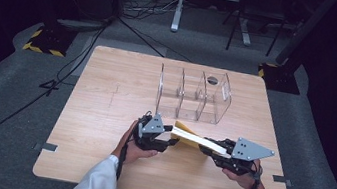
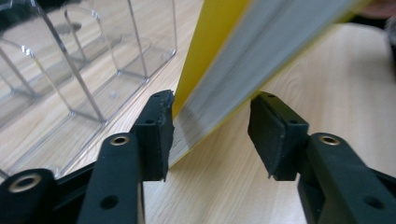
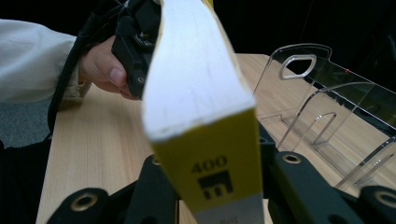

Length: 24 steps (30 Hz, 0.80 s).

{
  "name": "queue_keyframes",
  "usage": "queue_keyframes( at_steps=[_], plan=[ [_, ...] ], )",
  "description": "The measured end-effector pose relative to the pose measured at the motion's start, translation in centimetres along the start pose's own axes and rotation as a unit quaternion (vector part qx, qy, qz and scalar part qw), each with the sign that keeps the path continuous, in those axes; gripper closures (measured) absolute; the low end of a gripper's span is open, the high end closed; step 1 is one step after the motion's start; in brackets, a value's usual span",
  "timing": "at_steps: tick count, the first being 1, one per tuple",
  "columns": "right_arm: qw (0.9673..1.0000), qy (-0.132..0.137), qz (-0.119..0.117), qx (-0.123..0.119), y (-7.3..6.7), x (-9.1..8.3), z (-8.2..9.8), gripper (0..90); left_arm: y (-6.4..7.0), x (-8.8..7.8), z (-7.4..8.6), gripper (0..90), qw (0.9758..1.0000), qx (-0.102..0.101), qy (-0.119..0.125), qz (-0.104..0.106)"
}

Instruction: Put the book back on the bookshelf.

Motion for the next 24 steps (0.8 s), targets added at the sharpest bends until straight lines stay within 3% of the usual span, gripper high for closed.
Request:
queue_keyframes(
  at_steps=[3, 6, 11, 15, 16, 18, 20, 24],
  plan=[
    [0.9999, 0.012, 0.0, 0.01, -0.1, -0.4, -0.5, 75.3, 0.4, -0.7, -0.3, 48.4, 0.9999, 0.013, 0.007, -0.003],
    [0.999, 0.027, -0.018, 0.031, 0.0, -0.8, -0.7, 75.8, 0.8, -0.8, -0.5, 41.3, 0.9999, 0.016, 0.004, 0.002],
    [0.9985, 0.032, -0.027, 0.035, -0.3, -1.0, -0.5, 75.7, 0.9, 0.4, -0.4, 29.0, 0.9999, 0.008, -0.011, 0.005],
    [0.9978, 0.042, -0.028, 0.043, 0.3, -1.3, -0.1, 75.2, 1.2, 1.4, -0.3, 33.9, 0.9996, 0.013, -0.019, 0.017],
    [0.9974, 0.045, -0.028, 0.049, 0.5, -1.5, 0.2, 74.4, 1.4, 1.6, -0.3, 38.2, 0.9995, 0.017, -0.022, 0.015],
    [0.9973, 0.045, -0.034, 0.048, 0.5, -1.6, 0.6, 72.4, 1.6, 1.9, -0.3, 38.2, 0.9994, 0.022, -0.027, 0.006],
    [0.9978, 0.033, -0.04, 0.041, 0.4, -1.7, 1.3, 70.7, 1.6, 1.9, -0.1, 39.2, 0.9995, 0.019, -0.023, 0.006],
    [0.999, 0.006, -0.025, 0.037, -0.1, -1.7, 2.9, 71.2, 1.6, 2.0, 0.2, 41.9, 0.9998, 0.009, -0.016, 0.005]
  ],
)
Point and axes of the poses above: each handheld gripper's, and its own axes: x roughly forward along the jaws, z roughly out of its underside, y roughly to its right, the point moved 1 cm from there along x, roughly forward along the jaws, and after that the axes turned 7 degrees about -x, right-handed, at the moved point
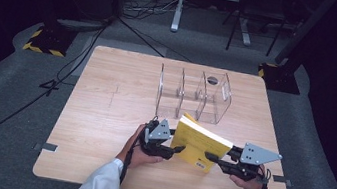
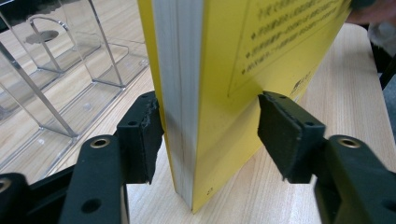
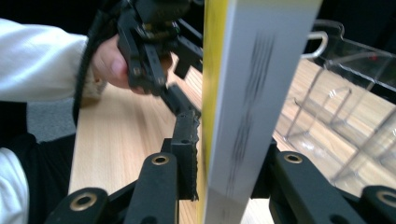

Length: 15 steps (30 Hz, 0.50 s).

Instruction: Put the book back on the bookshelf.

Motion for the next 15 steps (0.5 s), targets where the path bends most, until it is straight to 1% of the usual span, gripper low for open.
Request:
queue_keyframes(
  at_steps=[2, 3, 5, 7, 8, 11, 13, 15],
  plan=[
    [1.0, -0.009, 0.0, 0.001, -0.1, 0.1, 0.7, 72.6, 0.1, 0.1, 0.1, 40.7, 1.0, 0.001, 0.0, -0.001],
    [1.0, -0.007, -0.002, 0.002, -0.1, 0.2, 1.0, 73.3, 0.1, 0.1, 0.1, 39.8, 1.0, 0.002, -0.001, -0.001],
    [1.0, -0.006, -0.005, 0.003, -0.1, 0.3, 1.1, 74.3, 0.2, 0.2, 0.3, 37.8, 1.0, 0.0, -0.005, -0.001],
    [0.9999, -0.009, -0.005, 0.0, 0.0, 0.4, 1.2, 74.4, 0.1, 0.3, 0.5, 36.8, 0.9999, 0.002, -0.013, -0.005],
    [0.9999, -0.008, -0.006, 0.008, 0.0, 0.4, 1.3, 74.4, 0.2, 0.3, 0.6, 36.7, 0.9999, -0.004, -0.014, -0.005],
    [0.9999, -0.014, 0.0, 0.011, 0.1, 0.5, 1.4, 74.4, 0.2, 0.4, 0.6, 36.7, 0.9999, -0.006, -0.014, -0.009],
    [0.9996, -0.022, 0.007, 0.014, 0.2, 0.6, 1.3, 74.4, 0.2, 0.5, 0.6, 35.7, 0.9999, -0.007, -0.013, -0.008],
    [0.9995, -0.027, 0.007, 0.017, 0.2, 0.6, 1.2, 74.7, 0.3, 0.5, 0.6, 35.3, 0.9999, -0.008, -0.013, -0.009]
  ],
)
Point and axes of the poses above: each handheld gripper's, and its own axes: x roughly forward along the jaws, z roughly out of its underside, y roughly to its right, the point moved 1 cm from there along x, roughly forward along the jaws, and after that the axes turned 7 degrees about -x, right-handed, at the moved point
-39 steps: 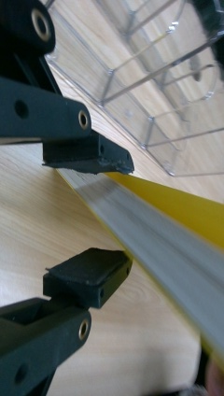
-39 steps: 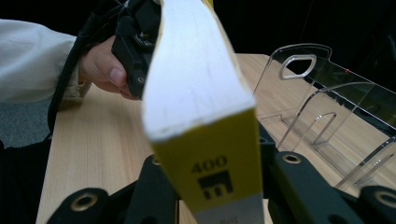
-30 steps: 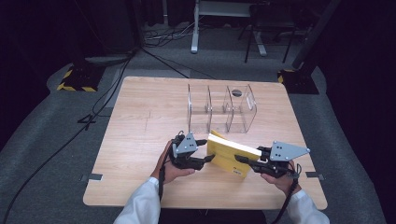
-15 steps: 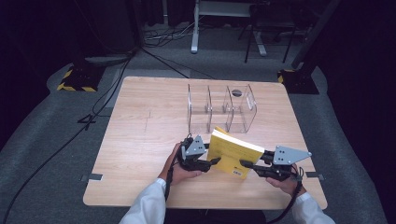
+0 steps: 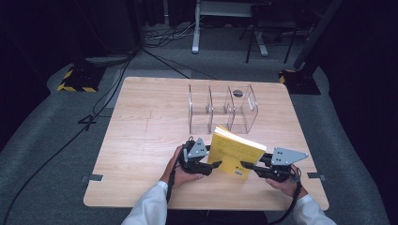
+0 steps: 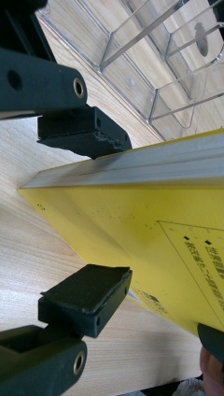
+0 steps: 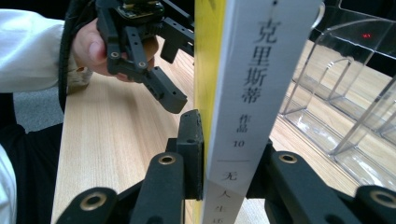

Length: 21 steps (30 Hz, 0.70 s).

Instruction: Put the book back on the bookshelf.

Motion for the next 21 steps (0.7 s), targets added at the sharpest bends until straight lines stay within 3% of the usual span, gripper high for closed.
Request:
queue_keyframes(
  at_steps=[6, 8, 11, 13, 16, 19, 21],
  plan=[
    [0.9999, -0.009, 0.008, -0.001, -0.2, 0.4, 0.0, 71.8, 0.1, 0.1, 0.0, 34.4, 1.0, 0.0, -0.001, -0.001],
    [0.9992, -0.032, 0.015, -0.016, -0.6, 1.6, 0.4, 71.8, 0.1, 0.1, 0.0, 34.4, 1.0, 0.0, -0.001, -0.004],
    [0.9993, -0.028, 0.015, -0.019, -0.8, 1.7, 0.3, 74.9, 0.1, -0.1, 0.1, 34.8, 1.0, 0.0, -0.003, -0.004],
    [0.9993, -0.023, 0.021, -0.018, -1.0, 1.6, 0.4, 75.9, 0.0, -0.4, 0.5, 30.0, 0.9997, -0.005, -0.011, -0.021],
    [0.9988, -0.026, 0.032, -0.027, -1.2, 1.7, 0.3, 76.1, -0.2, -1.0, 1.1, 22.1, 0.9994, -0.01, -0.02, -0.028],
    [0.999, -0.02, 0.034, -0.021, -1.3, 1.7, 0.3, 76.2, -0.6, -2.4, 2.6, 20.2, 0.9977, -0.014, -0.042, -0.052],
    [0.9989, -0.02, 0.038, -0.019, -1.2, 1.7, 0.3, 76.2, -1.0, -3.5, 3.7, 18.6, 0.9967, -0.025, -0.053, -0.056]
  ],
)
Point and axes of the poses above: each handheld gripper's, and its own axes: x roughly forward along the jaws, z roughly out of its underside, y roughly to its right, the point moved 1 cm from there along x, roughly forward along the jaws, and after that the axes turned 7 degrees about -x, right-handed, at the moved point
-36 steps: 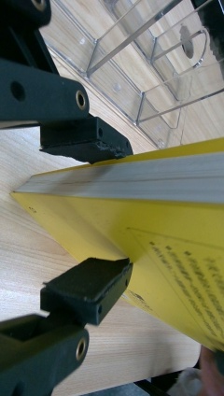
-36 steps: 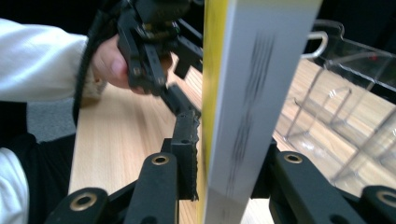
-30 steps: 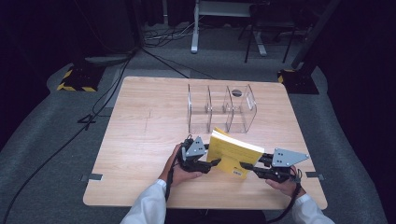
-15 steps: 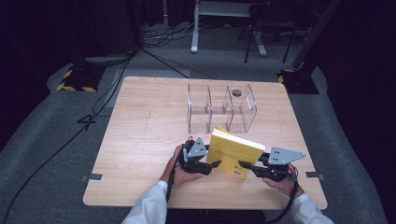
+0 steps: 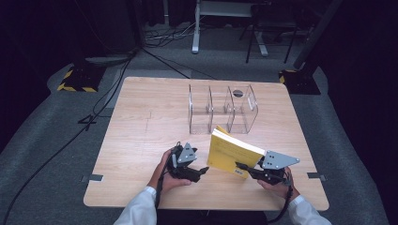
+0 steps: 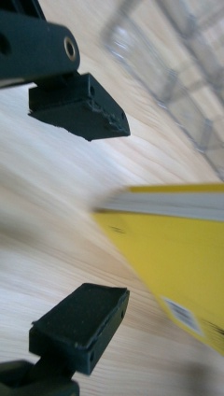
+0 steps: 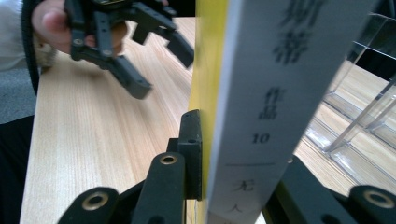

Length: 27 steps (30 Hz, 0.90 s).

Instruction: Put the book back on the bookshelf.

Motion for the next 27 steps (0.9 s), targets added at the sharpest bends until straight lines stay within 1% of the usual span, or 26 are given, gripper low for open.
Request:
queue_keyframes(
  at_steps=[1, 3, 4, 6, 7, 8, 11, 14, 15, 16, 17, 18, 19, 22, 23, 26, 27],
  plan=[
    [1.0, 0.0, 0.003, 0.0, 0.0, 0.0, 0.0, 76.3, -0.2, -0.3, 0.3, 18.6, 1.0, -0.002, -0.005, -0.001],
    [1.0, 0.001, 0.009, 0.001, 0.1, -0.1, 0.0, 76.3, -0.6, -1.2, 1.3, 18.3, 0.9997, -0.004, -0.018, -0.015],
    [0.9999, 0.001, 0.014, 0.002, 0.2, -0.2, -0.1, 76.3, -0.7, -1.5, 1.6, 18.5, 0.9996, -0.008, -0.021, -0.018],
    [0.9997, -0.002, 0.024, 0.002, 0.4, -0.3, -0.1, 76.3, -1.0, -2.2, 2.5, 18.9, 0.9986, -0.016, -0.032, -0.038],
    [0.9995, -0.003, 0.03, 0.002, 0.4, -0.4, 0.0, 76.3, -1.2, -2.5, 3.0, 19.5, 0.9974, -0.022, -0.041, -0.056],
    [0.9994, -0.004, 0.035, 0.005, 0.6, -0.6, 0.0, 76.3, -1.3, -2.8, 3.4, 19.4, 0.9963, -0.026, -0.05, -0.066],
    [0.9987, -0.003, 0.05, 0.011, 1.0, -1.0, 0.1, 76.3, -1.6, -3.7, 4.5, 18.2, 0.9942, -0.032, -0.062, -0.081],
    [0.9978, 0.001, 0.064, 0.015, 1.3, -1.5, 0.0, 76.3, -1.9, -4.4, 5.5, 17.3, 0.9915, -0.048, -0.071, -0.098],
    [0.9978, 0.001, 0.064, 0.015, 1.3, -1.5, 0.0, 76.3, -1.9, -4.4, 5.5, 17.2, 0.9915, -0.048, -0.071, -0.098],
    [0.9975, 0.001, 0.069, 0.015, 1.5, -1.7, 0.0, 76.3, -2.1, -4.6, 5.9, 17.2, 0.9905, -0.054, -0.074, -0.103],
    [0.9964, 0.004, 0.082, 0.018, 1.7, -2.1, -0.1, 76.3, -2.3, -4.8, 6.2, 17.1, 0.99, -0.059, -0.075, -0.103],
    [0.9964, 0.004, 0.082, 0.018, 1.7, -2.1, -0.1, 76.3, -2.4, -4.9, 6.4, 17.1, 0.9898, -0.064, -0.074, -0.104],
    [0.9959, 0.006, 0.088, 0.02, 1.8, -2.2, -0.1, 76.3, -2.5, -5.1, 6.6, 17.2, 0.9893, -0.07, -0.076, -0.103],
    [0.9941, 0.01, 0.106, 0.023, 2.3, -2.8, -0.2, 76.3, -2.7, -5.3, 7.0, 17.0, 0.9881, -0.075, -0.082, -0.107],
    [0.9935, 0.013, 0.11, 0.023, 2.4, -3.0, -0.3, 76.3, -2.8, -5.4, 7.1, 16.9, 0.988, -0.084, -0.08, -0.102],
    [0.9913, 0.017, 0.127, 0.028, 2.9, -3.6, -0.4, 76.3, -3.3, -5.6, 7.3, 16.7, 0.9875, -0.096, -0.081, -0.096],
    [0.9903, 0.017, 0.135, 0.029, 3.1, -3.9, -0.4, 76.3, -3.4, -5.6, 7.4, 16.4, 0.9873, -0.101, -0.077, -0.095]
  ],
)
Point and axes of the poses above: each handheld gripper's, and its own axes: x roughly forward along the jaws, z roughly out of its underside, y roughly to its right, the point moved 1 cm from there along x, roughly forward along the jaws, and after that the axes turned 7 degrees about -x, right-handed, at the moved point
